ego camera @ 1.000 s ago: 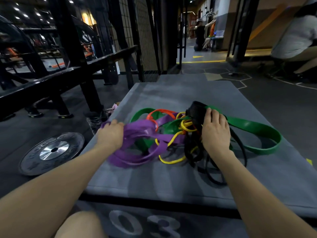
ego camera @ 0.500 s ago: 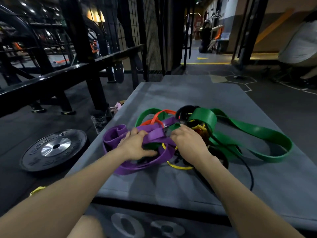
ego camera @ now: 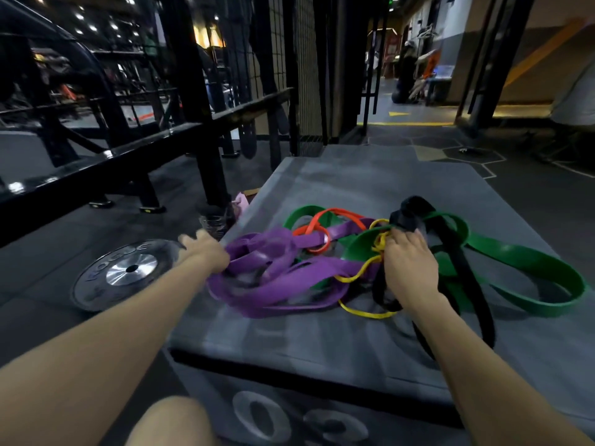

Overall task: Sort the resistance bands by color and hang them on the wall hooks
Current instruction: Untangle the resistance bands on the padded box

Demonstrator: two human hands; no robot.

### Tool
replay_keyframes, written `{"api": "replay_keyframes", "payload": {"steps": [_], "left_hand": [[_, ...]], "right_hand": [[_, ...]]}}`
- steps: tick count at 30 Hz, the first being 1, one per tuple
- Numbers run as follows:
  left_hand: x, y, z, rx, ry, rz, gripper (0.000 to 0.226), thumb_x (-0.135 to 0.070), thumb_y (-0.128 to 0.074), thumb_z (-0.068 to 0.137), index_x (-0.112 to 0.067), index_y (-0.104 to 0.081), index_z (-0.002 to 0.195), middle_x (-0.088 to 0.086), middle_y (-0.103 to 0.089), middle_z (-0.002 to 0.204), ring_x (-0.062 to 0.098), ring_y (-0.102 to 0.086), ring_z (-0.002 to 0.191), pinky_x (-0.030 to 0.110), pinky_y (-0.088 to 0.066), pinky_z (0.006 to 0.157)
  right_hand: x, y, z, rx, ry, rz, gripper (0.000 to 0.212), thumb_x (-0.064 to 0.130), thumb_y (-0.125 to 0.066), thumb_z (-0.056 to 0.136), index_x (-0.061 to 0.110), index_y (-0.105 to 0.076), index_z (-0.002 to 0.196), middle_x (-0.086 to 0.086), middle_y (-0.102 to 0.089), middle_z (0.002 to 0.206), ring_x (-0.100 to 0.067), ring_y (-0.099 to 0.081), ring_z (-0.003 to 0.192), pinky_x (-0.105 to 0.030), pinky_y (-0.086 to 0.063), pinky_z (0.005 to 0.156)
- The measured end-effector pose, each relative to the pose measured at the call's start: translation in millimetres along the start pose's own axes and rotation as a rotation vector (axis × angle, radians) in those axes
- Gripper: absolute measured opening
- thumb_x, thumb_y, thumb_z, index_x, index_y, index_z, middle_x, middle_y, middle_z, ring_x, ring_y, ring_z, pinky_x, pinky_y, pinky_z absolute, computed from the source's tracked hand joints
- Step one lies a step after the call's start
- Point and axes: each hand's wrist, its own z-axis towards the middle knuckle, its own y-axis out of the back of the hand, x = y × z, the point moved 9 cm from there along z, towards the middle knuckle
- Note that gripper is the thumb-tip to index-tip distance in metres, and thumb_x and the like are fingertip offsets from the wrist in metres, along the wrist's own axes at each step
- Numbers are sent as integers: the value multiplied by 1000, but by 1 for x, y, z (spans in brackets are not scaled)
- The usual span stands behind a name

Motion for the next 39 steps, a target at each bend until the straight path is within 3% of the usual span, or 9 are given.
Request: {"api": "replay_keyframes", "payload": {"steps": [2,5,9,14,17,24,28,33,39], "left_hand": [[-8,-6,-14,14,-81,155,69,-25,-66,79,-11,-28,134,17,-18,143,38,-25,133,43,-25,109],[-72,-13,-48,-44,-554,16,62,-21,-66,78,-15,-40,134,15,-34,135,34,-38,127,36,-30,108],[-129,-53,-108,118,-891,-56,54,-25,-63,83,-16,-44,132,9,-41,133,29,-49,120,36,-38,104],[-130,-90,-103,206,-751,290,85,-58,-67,70,-24,-30,139,7,-44,140,29,-42,129,40,-36,102],[-128,-90,-103,237,-755,430,97,-70,-71,55,-26,-36,134,3,-48,136,27,-43,126,39,-37,100],[-134,-52,-100,-9,-815,353,55,-46,-75,67,-20,-51,109,4,-64,112,29,-60,106,32,-42,72],[-149,-1,-84,-21,-744,47,50,-36,-83,60,-15,-58,98,6,-65,97,29,-60,97,34,-44,75],[-195,52,-103,-205,-904,54,50,-27,-80,67,-14,-49,104,10,-64,103,36,-58,100,36,-38,75],[-235,82,-130,-290,-1008,-64,48,-25,-75,73,-13,-50,112,10,-63,107,32,-57,102,32,-32,72]], "right_hand": [[2,-3,-1,38,10,26,43,4,-27,72,-7,-68,78,-22,-69,87,-36,-66,75,-45,-53,88],[5,-7,3,56,68,22,46,3,-24,74,-7,-68,83,-22,-69,92,-38,-66,83,-46,-48,95],[10,-18,3,136,165,81,57,8,-14,82,-2,-61,111,-17,-60,120,-35,-53,116,-37,-21,115],[24,-16,-6,257,328,155,52,4,-30,92,15,-38,142,-7,-37,148,-26,-30,136,-33,-3,118],[20,-19,-6,267,349,108,42,8,-37,93,13,-53,131,-7,-36,148,-24,-28,137,-32,1,118],[1,-18,2,182,228,138,36,5,-38,91,9,-61,120,-4,-48,130,-25,-37,128,-30,3,118],[-5,-12,2,151,208,133,35,9,-41,92,14,-60,121,-5,-48,131,-27,-39,128,-33,0,119],[-18,4,4,32,149,207,23,8,-59,76,13,-73,93,-10,-63,112,-33,-57,111,-40,-18,114],[-35,25,29,223,62,204,39,22,-61,81,18,-59,119,-7,-52,123,-30,-43,120,-34,-32,105]]}}
